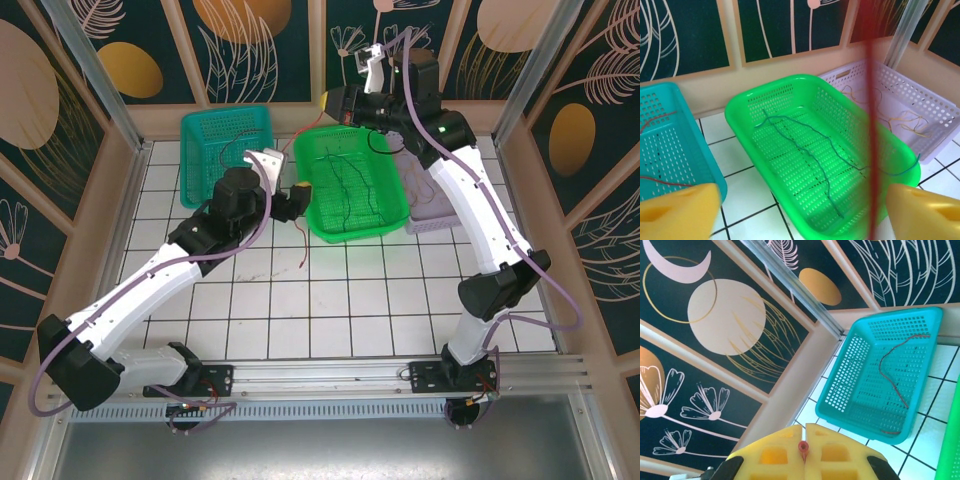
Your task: Untangle the cables
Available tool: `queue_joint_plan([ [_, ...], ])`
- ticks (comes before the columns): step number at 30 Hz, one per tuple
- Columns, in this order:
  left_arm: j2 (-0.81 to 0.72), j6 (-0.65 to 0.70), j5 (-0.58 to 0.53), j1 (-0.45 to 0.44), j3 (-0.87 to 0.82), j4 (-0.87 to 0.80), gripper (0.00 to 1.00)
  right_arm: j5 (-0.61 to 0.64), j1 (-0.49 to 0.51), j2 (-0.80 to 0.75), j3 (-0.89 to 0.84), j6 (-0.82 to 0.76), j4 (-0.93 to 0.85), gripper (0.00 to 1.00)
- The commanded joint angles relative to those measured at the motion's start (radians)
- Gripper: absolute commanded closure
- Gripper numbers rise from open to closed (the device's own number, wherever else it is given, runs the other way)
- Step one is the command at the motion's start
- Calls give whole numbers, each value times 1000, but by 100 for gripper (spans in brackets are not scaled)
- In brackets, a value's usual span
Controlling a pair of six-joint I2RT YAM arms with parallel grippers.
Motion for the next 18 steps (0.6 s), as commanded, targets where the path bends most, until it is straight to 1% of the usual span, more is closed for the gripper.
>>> queue_joint_plan([
  [1, -19, 3, 30, 29, -21, 65, 44, -40, 11, 11, 38, 45, 55, 100],
  [3, -50, -37, 49, 37, -41, 100, 90, -17, 11, 11, 40, 41, 47, 100],
  [4, -66, -57, 40, 38, -53, 121, 100, -6, 10, 13, 39, 40, 40, 100],
  [7, -121, -102, 81, 39, -91, 172, 100, 20, 9, 21, 33, 33, 19, 100],
  [10, -140, -181, 143, 68, -89, 167, 100, 37, 9, 26, 22, 37, 19, 99],
  [12, -131, -254, 173, 124, -67, 130, 100, 66, 9, 34, 36, 44, 4, 54],
  [13, -121, -282, 185, 155, -51, 108, 100, 90, 9, 30, 40, 46, -4, 40],
  [14, -105, -313, 189, 192, -29, 79, 100, 124, 8, 20, 36, 46, -5, 21],
  [15, -81, -336, 203, 231, -3, 51, 100, 165, 8, 3, 26, 48, 0, 16],
  [18, 6, -379, 258, 327, 73, -11, 100, 230, 1, -73, -51, 60, 60, 12],
])
